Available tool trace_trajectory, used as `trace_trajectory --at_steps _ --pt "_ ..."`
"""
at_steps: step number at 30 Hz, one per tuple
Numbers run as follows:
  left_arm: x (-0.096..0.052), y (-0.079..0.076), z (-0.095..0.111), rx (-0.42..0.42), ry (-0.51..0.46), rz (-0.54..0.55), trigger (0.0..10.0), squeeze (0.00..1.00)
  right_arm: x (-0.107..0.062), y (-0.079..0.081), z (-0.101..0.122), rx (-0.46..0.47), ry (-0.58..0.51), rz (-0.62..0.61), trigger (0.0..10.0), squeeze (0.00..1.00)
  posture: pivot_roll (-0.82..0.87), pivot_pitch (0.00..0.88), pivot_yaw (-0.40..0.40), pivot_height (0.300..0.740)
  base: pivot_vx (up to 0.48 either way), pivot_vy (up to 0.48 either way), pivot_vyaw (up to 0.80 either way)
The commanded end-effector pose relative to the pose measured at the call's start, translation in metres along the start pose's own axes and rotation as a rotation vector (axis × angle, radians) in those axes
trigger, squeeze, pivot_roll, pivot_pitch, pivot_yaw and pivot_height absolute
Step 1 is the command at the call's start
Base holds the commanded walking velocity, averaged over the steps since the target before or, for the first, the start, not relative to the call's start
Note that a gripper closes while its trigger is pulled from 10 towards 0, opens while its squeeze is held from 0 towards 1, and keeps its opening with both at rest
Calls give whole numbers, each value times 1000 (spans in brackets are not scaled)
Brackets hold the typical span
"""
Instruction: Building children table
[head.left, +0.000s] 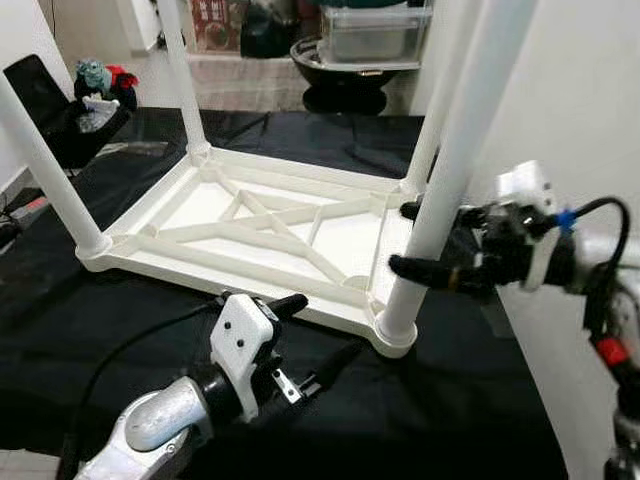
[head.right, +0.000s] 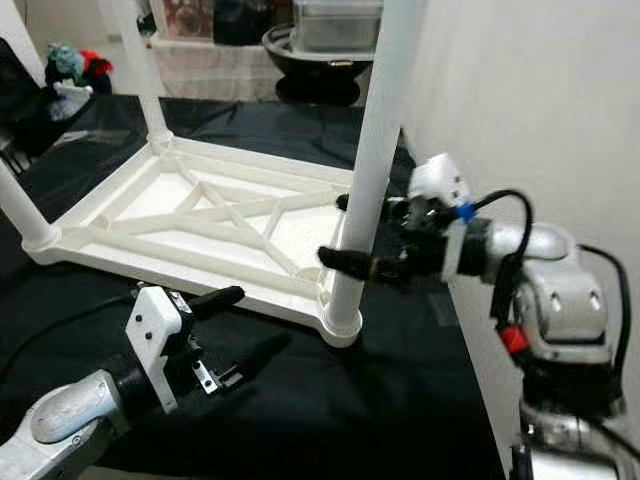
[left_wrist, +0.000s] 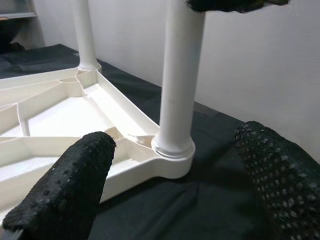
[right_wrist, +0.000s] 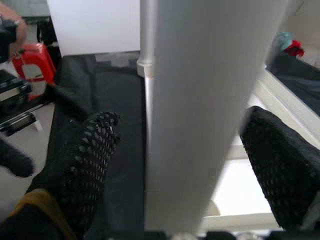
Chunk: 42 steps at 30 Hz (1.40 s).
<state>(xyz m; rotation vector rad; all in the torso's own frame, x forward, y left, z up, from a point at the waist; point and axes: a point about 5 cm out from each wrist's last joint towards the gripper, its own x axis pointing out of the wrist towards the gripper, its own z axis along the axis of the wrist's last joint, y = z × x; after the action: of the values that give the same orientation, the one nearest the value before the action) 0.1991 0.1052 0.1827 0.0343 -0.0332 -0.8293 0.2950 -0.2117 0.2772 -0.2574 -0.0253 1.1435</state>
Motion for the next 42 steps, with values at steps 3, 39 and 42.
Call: trace_trajectory --at_steps 3,39,42 --pt "-4 -2 -1 -2 24 -3 10000 0 -4 -15 4 -34 0 -33 10000 0 32 122 -48 740 0 0 0" --pt "12 13 1 29 -15 16 10000 0 73 41 -56 108 187 -930 0 0 -104 19 -51 740 0 0 0" --pt "14 14 2 32 -23 18 10000 0 83 41 -52 101 167 -898 0 0 -109 10 -53 740 0 0 0"
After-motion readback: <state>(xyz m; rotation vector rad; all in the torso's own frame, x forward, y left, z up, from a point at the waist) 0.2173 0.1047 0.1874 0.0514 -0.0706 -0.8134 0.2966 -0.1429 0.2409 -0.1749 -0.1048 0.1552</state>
